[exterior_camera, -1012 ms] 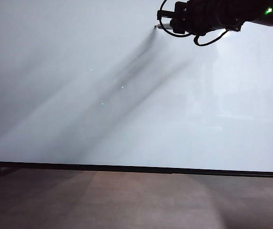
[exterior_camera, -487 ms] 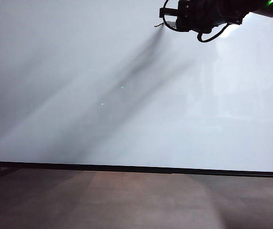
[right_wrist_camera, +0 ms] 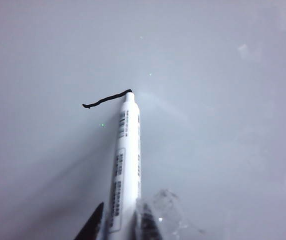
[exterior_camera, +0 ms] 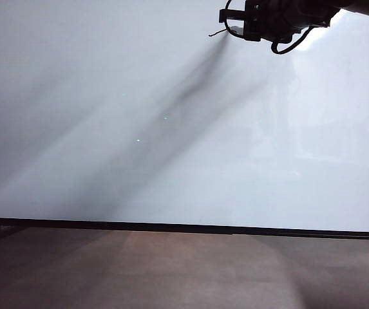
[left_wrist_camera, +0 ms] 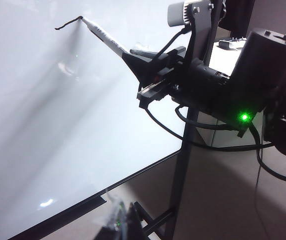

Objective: Reach to the right to find the marker pen, pick it up, and write the number 7 on the whiteboard.

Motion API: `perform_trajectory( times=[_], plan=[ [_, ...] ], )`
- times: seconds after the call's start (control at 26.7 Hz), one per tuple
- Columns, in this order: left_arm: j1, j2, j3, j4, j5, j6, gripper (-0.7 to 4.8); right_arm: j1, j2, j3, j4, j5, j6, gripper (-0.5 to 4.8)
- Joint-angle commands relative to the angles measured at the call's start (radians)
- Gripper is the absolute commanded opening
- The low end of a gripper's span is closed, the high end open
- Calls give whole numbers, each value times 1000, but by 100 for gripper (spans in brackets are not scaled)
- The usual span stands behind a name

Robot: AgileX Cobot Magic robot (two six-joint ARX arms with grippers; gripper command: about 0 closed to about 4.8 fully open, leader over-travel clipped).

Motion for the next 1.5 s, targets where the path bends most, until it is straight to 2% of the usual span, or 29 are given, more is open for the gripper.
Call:
perform_trajectory(
  times=[0.04, 0.56, 1.5],
  plan=[
    [-2, -2, 9, 13, 1, 8, -5, -10, -5, 4, -20, 56, 2, -6],
    [-2, -2, 9, 13, 0, 19, -5, -5, -5, 4, -85, 36, 10, -5],
    [-2, -2, 9, 13, 1, 19, -5, -3, -4, 4, -352, 18, 63, -6]
  ],
)
